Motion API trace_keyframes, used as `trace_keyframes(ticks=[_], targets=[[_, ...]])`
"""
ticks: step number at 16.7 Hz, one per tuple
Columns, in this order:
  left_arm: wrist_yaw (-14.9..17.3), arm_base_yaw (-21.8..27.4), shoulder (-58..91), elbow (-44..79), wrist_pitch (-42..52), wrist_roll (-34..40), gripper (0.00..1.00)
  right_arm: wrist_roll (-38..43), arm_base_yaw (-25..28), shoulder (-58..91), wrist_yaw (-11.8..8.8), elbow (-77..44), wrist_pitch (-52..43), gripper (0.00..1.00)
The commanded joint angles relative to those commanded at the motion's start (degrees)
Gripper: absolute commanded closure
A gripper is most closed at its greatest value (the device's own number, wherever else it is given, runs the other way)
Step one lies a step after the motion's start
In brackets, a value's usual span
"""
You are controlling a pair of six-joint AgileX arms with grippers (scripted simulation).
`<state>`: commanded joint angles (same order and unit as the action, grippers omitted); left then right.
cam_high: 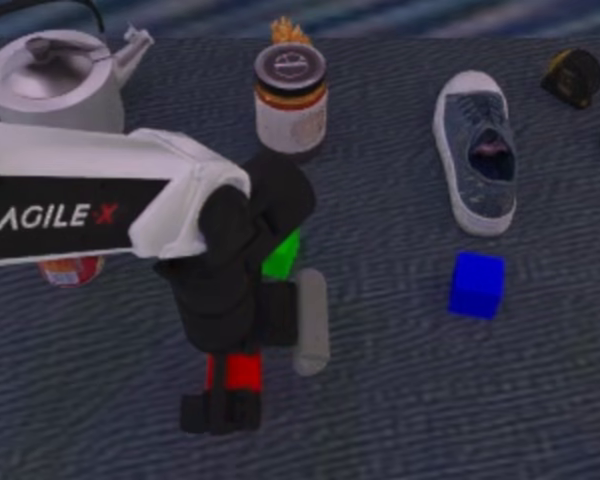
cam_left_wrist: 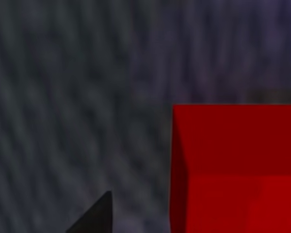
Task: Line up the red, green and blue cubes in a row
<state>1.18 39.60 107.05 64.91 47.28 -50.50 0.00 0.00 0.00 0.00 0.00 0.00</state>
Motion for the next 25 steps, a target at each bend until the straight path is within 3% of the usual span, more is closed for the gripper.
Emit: trace_keyframes(ticks=[6, 12, 18, 21, 25], targets=[[-0.02, -0.02, -0.31, 0.91, 1.00, -0.20, 0.00, 0.00, 0.00, 0.00, 0.00, 0.00, 0.00, 0.00], [-0.02, -1.13, -4.54, 8.66, 13.72, -0.12, 0.00, 0.00, 0.00, 0.00, 0.00, 0.00, 0.00, 0.00], [-0.03, -1.07, -5.29, 9.87, 15.35, 0.05, 0.00, 0.00, 0.00, 0.00, 0.00, 0.00, 0.00, 0.00], [-0.11, -1.28, -2.70, 13.48, 16.49, 3.84, 0.00, 0.00, 0.00, 0.00, 0.00, 0.00, 0.00, 0.00], [-0.31, -2.56, 4.94, 24.07, 19.88, 15.89, 0.00, 0.00, 0.00, 0.00, 0.00, 0.00, 0.00, 0.00]])
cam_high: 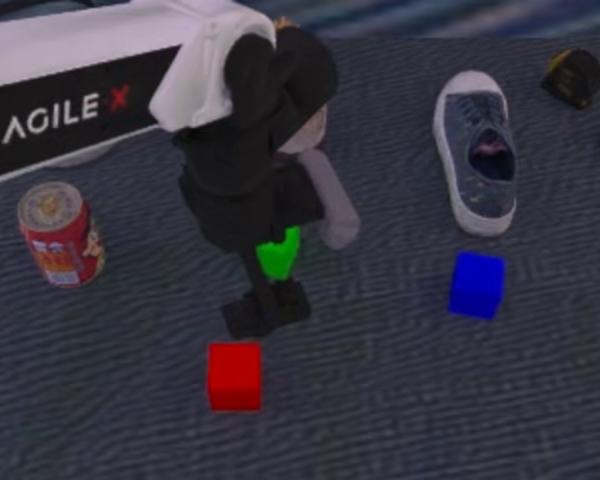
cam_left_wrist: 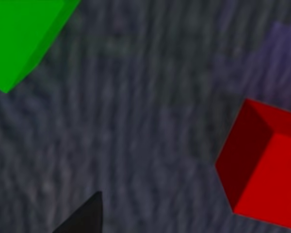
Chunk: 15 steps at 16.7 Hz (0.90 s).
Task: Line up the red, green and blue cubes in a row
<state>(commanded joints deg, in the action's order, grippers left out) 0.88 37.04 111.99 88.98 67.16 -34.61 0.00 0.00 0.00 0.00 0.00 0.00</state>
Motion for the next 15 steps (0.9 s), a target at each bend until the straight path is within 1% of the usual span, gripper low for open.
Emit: trace_keyframes(ticks=[2, 7, 9, 12, 15], targets=[[-0.08, -0.97, 4.78, 6.41, 2.17, 8.26, 0.00, 0.00, 0.00, 0.00, 0.00, 0.00, 0.00, 0.00], [-0.28, -3.66, 16.64, 22.40, 7.49, 31.61, 0.00, 0.00, 0.00, 0.00, 0.00, 0.00, 0.00, 0.00], [-0.40, -4.67, 20.20, 27.81, 8.95, 38.93, 0.00, 0.00, 0.00, 0.00, 0.00, 0.00, 0.00, 0.00], [-0.56, -5.79, 23.47, 33.37, 10.13, 45.52, 0.00, 0.00, 0.00, 0.00, 0.00, 0.00, 0.00, 0.00], [-0.60, -6.05, 24.13, 34.63, 10.33, 46.87, 0.00, 0.00, 0.00, 0.00, 0.00, 0.00, 0.00, 0.00]])
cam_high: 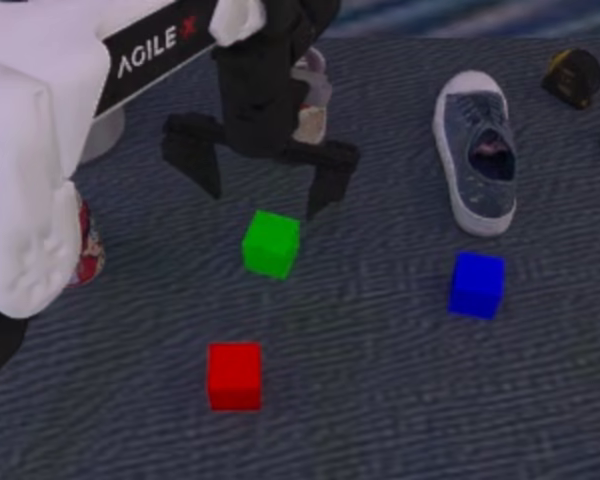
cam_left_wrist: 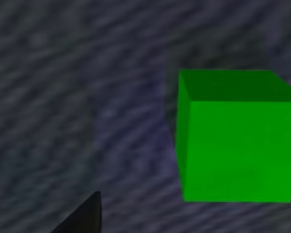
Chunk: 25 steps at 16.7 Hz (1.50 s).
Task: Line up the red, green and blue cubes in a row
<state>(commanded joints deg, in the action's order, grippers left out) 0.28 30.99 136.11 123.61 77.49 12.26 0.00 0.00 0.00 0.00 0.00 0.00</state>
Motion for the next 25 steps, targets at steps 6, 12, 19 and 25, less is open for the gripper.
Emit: trace_keyframes(ticks=[6, 12, 19, 25], targets=[[0.00, 0.07, 0.21, -2.31, -2.43, 0.06, 0.00, 0.00, 0.00, 0.00, 0.00, 0.00, 0.00, 0.00], [0.03, -0.08, 2.89, -12.73, -15.99, -0.11, 0.00, 0.00, 0.00, 0.00, 0.00, 0.00, 0.00, 0.00], [0.04, -0.09, 3.45, -14.48, -17.94, -0.13, 0.08, 0.00, 0.00, 0.00, 0.00, 0.00, 0.00, 0.00], [0.04, -0.09, 3.45, -14.48, -17.94, -0.13, 0.53, 0.00, 0.00, 0.00, 0.00, 0.00, 0.00, 0.00]])
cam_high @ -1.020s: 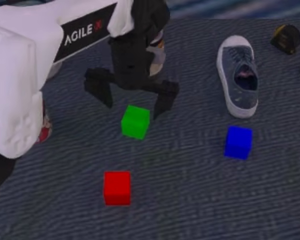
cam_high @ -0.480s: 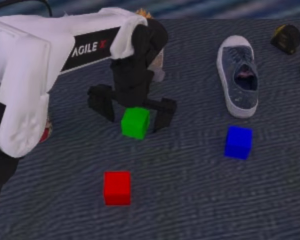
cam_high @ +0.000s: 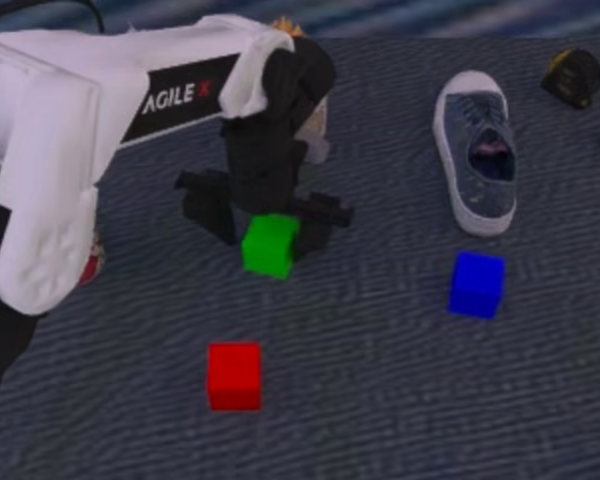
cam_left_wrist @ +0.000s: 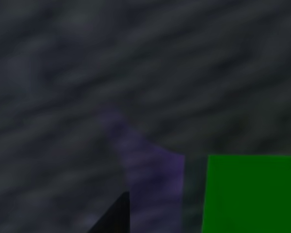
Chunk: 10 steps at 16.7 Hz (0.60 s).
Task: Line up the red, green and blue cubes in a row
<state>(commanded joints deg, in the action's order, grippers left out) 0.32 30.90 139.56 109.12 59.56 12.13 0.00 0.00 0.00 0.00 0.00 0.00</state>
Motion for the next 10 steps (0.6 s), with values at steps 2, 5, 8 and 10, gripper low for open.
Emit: trace_keyframes(ticks=[2, 5, 8, 10], targets=[[0.00, 0.00, 0.00, 0.00, 0.00, 0.00, 0.68, 0.00, 0.00, 0.00, 0.00, 0.00, 0.00, 0.00], [0.00, 0.00, 0.00, 0.00, 0.00, 0.00, 0.90, 0.00, 0.00, 0.00, 0.00, 0.00, 0.00, 0.00], [0.00, 0.00, 0.00, 0.00, 0.00, 0.00, 1.00, 0.00, 0.00, 0.00, 0.00, 0.00, 0.00, 0.00], [0.00, 0.00, 0.00, 0.00, 0.00, 0.00, 1.00, 0.00, 0.00, 0.00, 0.00, 0.00, 0.00, 0.00]])
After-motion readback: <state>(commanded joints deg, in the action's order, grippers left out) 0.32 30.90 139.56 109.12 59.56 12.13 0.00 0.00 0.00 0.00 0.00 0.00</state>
